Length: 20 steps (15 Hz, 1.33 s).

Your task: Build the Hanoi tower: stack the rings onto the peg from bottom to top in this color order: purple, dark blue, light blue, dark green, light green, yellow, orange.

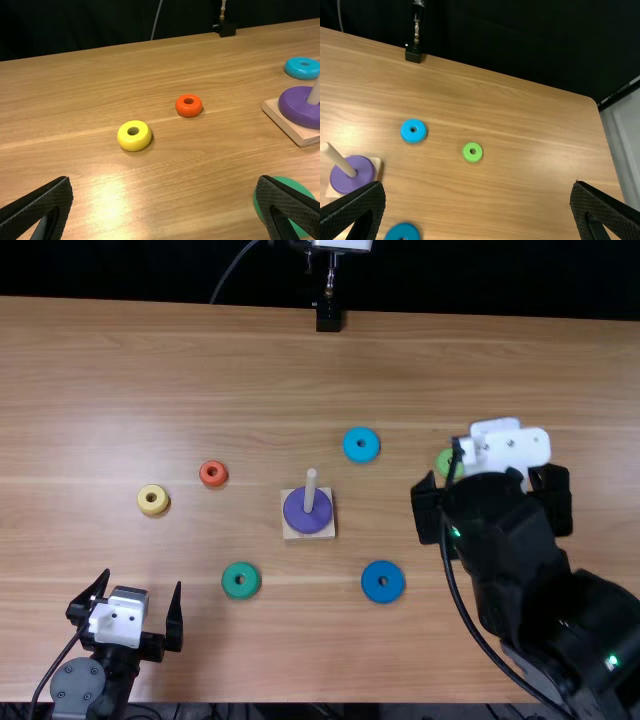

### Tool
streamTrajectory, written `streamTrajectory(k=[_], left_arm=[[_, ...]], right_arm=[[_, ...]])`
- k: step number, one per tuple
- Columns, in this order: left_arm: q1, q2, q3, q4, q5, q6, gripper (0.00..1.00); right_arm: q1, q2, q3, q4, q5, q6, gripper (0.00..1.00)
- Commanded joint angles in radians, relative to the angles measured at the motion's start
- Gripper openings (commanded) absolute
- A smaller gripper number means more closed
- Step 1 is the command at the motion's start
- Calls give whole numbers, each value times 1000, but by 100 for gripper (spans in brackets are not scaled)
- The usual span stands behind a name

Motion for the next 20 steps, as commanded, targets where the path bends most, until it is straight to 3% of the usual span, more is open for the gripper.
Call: streamTrajectory(k=[1,2,3,4,5,6,8,9,10,13,18,19,20], left_arm=[[11,-12,-105,-79,15,13,100],[11,-12,-105,-79,15,13,100],[11,-12,-105,-79,15,13,100],[11,-12,-105,-79,15,13,100],[11,-12,-105,-79,15,13,100],[11,-12,-105,-79,15,13,100],[11,-12,-105,-79,15,13,100],[11,-12,-105,-81,15,13,100],[11,-12,-105,-79,15,13,100],[11,-12,-105,-79,15,13,100],[11,-12,-105,-81,15,13,100],[11,-12,-105,-79,15,13,100],[11,-12,-105,-79,15,13,100]], right_arm=[[-12,-54,-31,10,20,-1,100],[-35,-97,-57,8,-11,-1,100],[-75,-161,-115,16,-101,-1,100],[-116,-236,-166,34,-232,-5,100],[-164,-298,-224,56,-383,-40,100],[-221,-333,-285,75,-521,-110,100],[-345,-350,-408,78,-729,-264,100],[-400,-375,-468,78,-788,-307,100],[-443,-413,-540,77,-815,-310,100],[-452,-434,-690,112,-813,-303,100],[-445,-373,-779,165,-810,-283,100],[-443,-327,-784,174,-810,-202,100],[-439,-292,-787,193,-810,-93,100]])
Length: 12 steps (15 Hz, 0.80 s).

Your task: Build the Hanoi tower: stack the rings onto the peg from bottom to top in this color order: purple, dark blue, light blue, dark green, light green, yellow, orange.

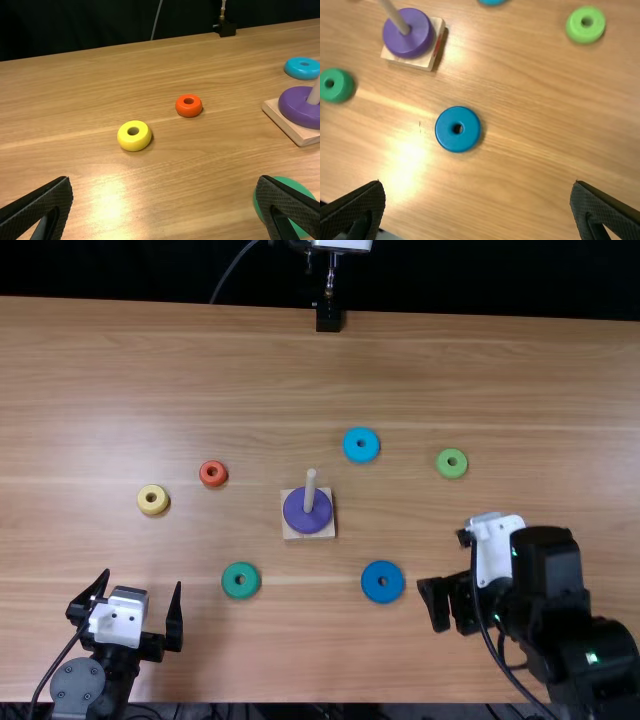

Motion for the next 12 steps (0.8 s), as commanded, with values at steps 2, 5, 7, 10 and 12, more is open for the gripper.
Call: streamTrajectory(k=[2,5,7,10,12], left_arm=[[11,-12,-105,-79,15,11,100],[11,-12,-105,-79,15,13,100],[11,-12,-105,-79,15,13,100],[11,-12,-105,-79,15,13,100],[11,-12,-105,-79,15,13,100]], right_arm=[[67,101,-28,27,-13,227,100],[159,213,-25,29,-8,235,100],[165,291,-20,31,-6,233,100],[170,424,-17,33,101,227,100],[184,466,-14,75,136,229,100]])
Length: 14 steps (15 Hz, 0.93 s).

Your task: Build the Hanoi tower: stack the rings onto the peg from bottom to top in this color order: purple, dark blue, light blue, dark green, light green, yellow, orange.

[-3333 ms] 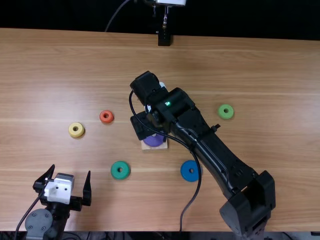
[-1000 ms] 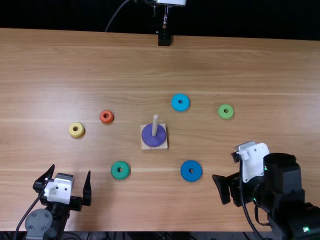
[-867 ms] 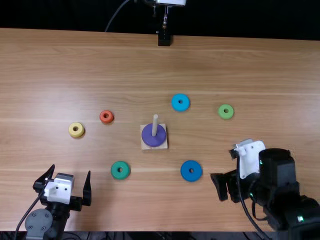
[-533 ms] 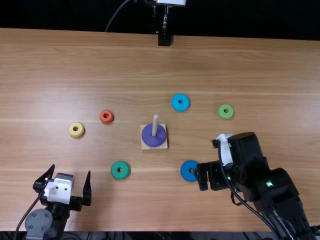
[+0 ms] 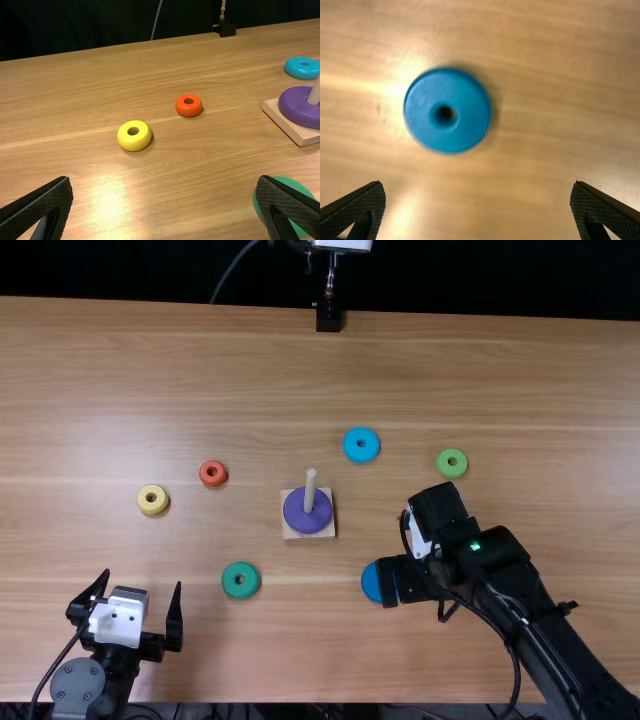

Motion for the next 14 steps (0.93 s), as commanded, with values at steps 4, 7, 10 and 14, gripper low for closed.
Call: streamTrajectory(k=[4,7,10,14], left_arm=[[11,-12,-105,-79,15,13,100],[11,-12,-105,-79,15,13,100],[11,-12,-105,-79,15,13,100],[11,-12,-105,-79,15,13,100]], right_arm=[[106,52,5,89,45,28,100],[124,112,5,91,47,28,100],[126,166,5,95,49,28,100],[127,207,3,168,77,30,100]])
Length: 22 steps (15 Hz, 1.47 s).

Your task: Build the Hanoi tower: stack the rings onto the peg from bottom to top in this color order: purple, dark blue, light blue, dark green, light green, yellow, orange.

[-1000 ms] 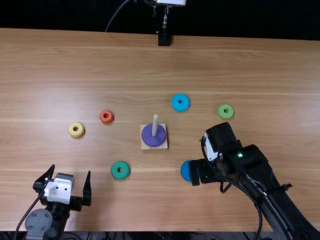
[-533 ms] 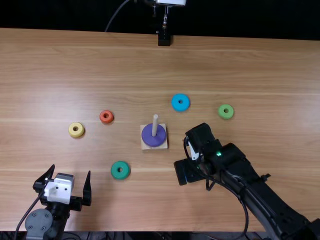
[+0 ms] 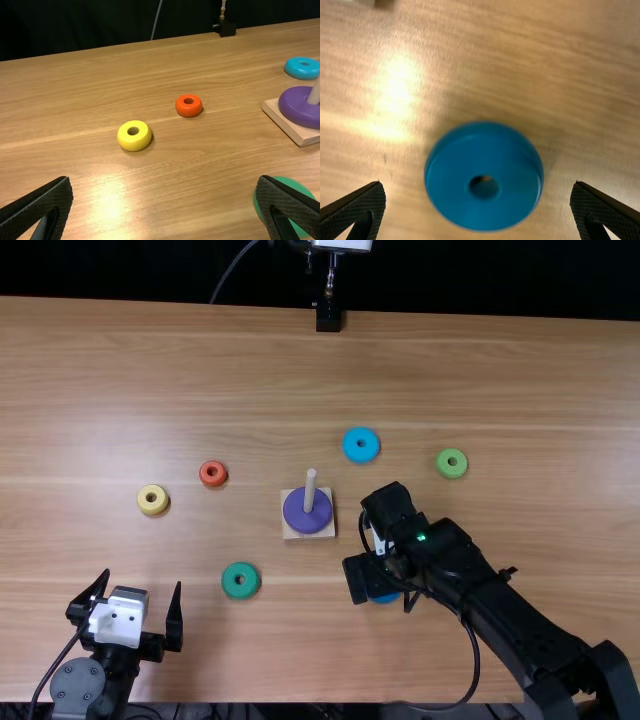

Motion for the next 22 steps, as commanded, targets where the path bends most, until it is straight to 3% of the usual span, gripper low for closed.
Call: streamTrajectory(k=[1,8,11,13,16,19,20,22], left_arm=[[11,-12,-105,-79,15,13,100],[11,-12,-105,-79,15,13,100],[11,-12,-105,-79,15,13,100],[11,-12,-105,-79,15,13,100],[11,-12,-105,-79,15,13,100],[11,-12,-105,-79,15,13,100],[11,-12,-105,-79,15,13,100],[11,-12,-105,-79,15,13,100]], right_arm=[[12,24,3,8,31,13,100],[60,66,-9,8,33,15,100],[66,77,-9,10,66,45,100],[66,79,-11,10,68,47,100],[66,79,-19,8,95,45,100],[66,79,-40,10,95,45,94],[68,82,-42,10,95,45,88],[68,93,-43,10,95,45,47]])
